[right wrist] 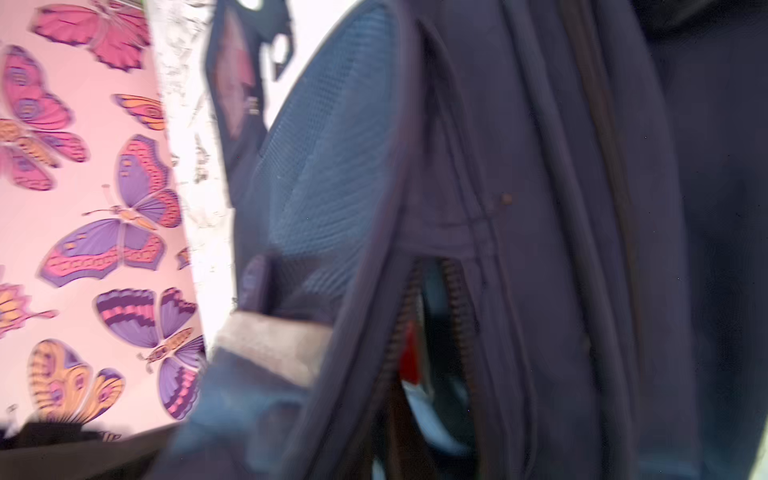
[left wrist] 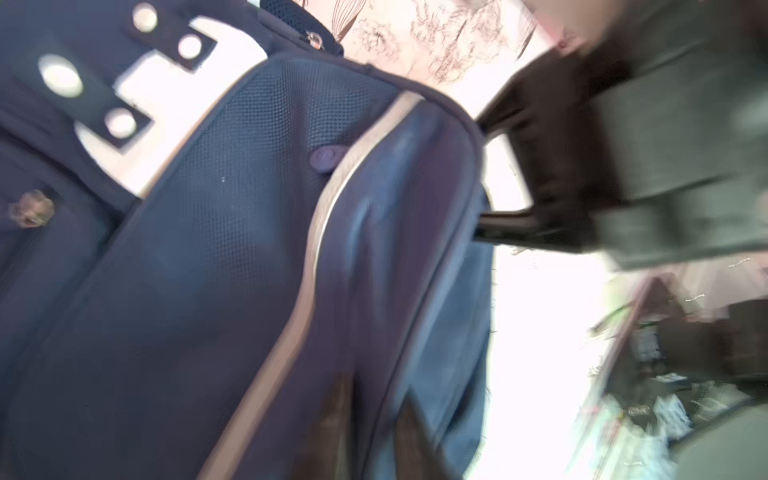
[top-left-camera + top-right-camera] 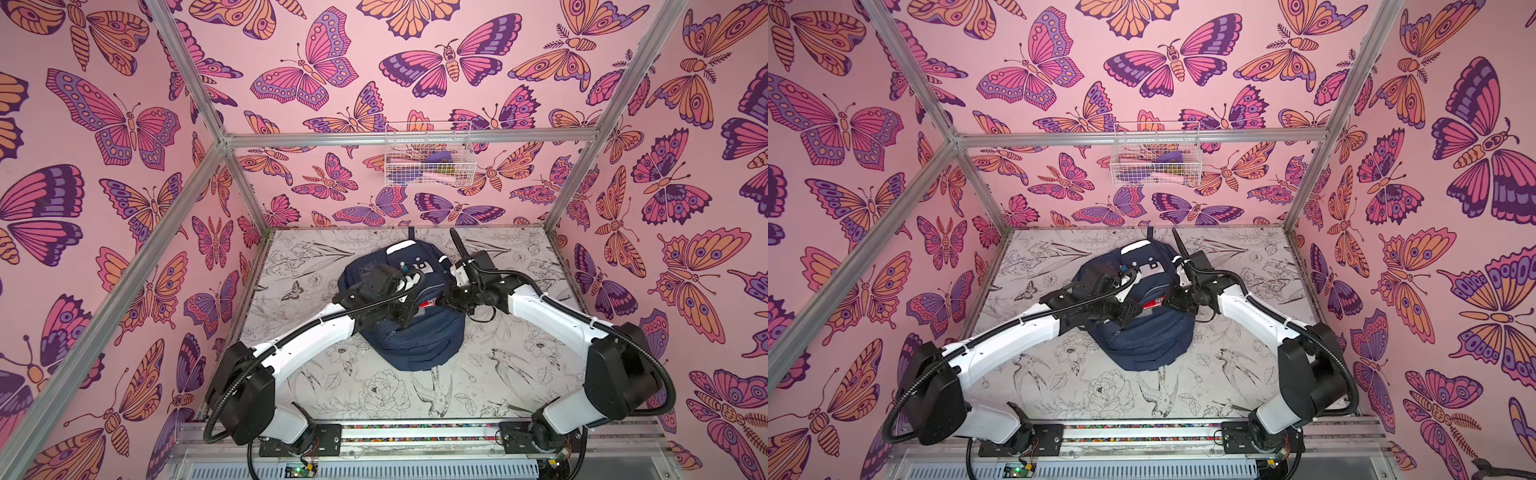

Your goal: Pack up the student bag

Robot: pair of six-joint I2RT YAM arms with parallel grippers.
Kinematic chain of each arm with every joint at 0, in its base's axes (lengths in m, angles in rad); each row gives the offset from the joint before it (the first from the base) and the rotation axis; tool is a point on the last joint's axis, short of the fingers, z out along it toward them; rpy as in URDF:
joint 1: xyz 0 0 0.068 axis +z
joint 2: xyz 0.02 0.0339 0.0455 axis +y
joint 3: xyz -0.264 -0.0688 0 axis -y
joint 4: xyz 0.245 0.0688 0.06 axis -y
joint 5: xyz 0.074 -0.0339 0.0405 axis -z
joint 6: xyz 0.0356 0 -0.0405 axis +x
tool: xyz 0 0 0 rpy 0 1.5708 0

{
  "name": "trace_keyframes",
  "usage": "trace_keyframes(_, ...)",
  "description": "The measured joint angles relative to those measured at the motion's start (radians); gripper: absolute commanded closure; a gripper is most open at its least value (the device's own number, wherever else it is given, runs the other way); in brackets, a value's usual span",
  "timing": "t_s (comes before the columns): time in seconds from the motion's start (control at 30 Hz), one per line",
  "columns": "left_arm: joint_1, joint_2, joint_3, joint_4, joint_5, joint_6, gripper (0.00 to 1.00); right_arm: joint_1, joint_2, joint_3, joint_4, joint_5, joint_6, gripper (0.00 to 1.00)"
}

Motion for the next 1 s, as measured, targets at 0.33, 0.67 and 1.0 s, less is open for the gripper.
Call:
trace_keyframes(0.33, 0.171, -0.241, -0.15, 0.06, 0.132, -0.263, 0.38, -0.001, -0.109, 0.012, -0.113, 0.134, -0.083, 0.5)
trace_keyframes(0.67, 0.344, -0.246, -0.307, 0.058, 0.233, -0.525, 0.41, 0.104, -0.277, 0.019, -0.282, 0.468, -0.101, 0.49)
trace_keyframes(1.0, 0.357, -0.195, -0.346, 0.089, 0.274, -0.638, 0.41, 0.53, -0.085, 0.15, -0.391, 0.793, 0.04, 0.47)
